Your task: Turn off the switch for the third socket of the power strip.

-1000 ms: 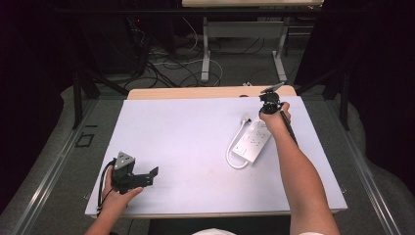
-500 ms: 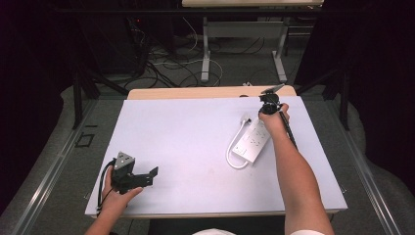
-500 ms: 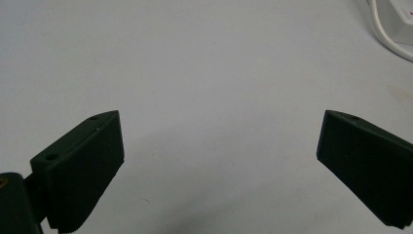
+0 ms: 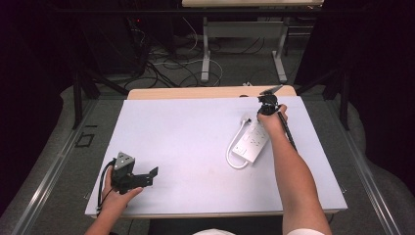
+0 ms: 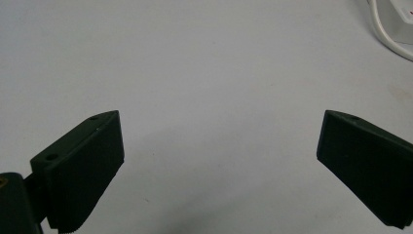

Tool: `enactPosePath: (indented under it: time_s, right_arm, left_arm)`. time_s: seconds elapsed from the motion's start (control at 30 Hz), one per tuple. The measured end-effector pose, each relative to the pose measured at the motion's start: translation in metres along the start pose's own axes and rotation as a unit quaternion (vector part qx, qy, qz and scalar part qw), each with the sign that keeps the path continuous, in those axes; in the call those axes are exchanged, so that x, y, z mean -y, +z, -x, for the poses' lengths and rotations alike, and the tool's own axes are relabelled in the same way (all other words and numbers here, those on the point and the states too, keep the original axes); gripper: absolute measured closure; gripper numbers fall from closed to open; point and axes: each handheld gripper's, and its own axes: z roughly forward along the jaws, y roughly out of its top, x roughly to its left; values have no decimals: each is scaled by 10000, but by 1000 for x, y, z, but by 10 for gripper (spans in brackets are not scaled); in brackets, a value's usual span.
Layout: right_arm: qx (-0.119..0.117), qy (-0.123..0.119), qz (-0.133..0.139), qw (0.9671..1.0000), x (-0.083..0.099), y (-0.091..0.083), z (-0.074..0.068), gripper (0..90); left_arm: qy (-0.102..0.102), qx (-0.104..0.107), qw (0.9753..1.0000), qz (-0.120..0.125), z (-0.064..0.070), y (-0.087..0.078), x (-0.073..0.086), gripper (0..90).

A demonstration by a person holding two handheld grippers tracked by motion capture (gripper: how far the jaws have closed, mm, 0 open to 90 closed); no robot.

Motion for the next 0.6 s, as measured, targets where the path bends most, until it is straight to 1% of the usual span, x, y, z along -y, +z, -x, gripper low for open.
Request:
enactPosePath:
  time_s: [0.03,0.13,0.3,0.4,0.6]
  right_arm:
    - [-34,38,3,10000,0,1,0,900]
    - [19,10,-36,10000,0,1,0,900]
    - [-25,26,-56,10000,0,1,0,900]
    - [-13,42,-49,10000,0,1,0,900]
    - [-92,93,-30,9999,1,1,1,900]
  left_arm:
    - [0,-3,10000,5,0,0,0,32]
    - [-8,-12,10000,7,0,0,0,32]
    - [8,-5,10000,-13,0,-1,0,32]
    - [12,-2,10000,-15,0,-1,0,32]
    - [9,-5,10000,-16,0,-1,0,32]
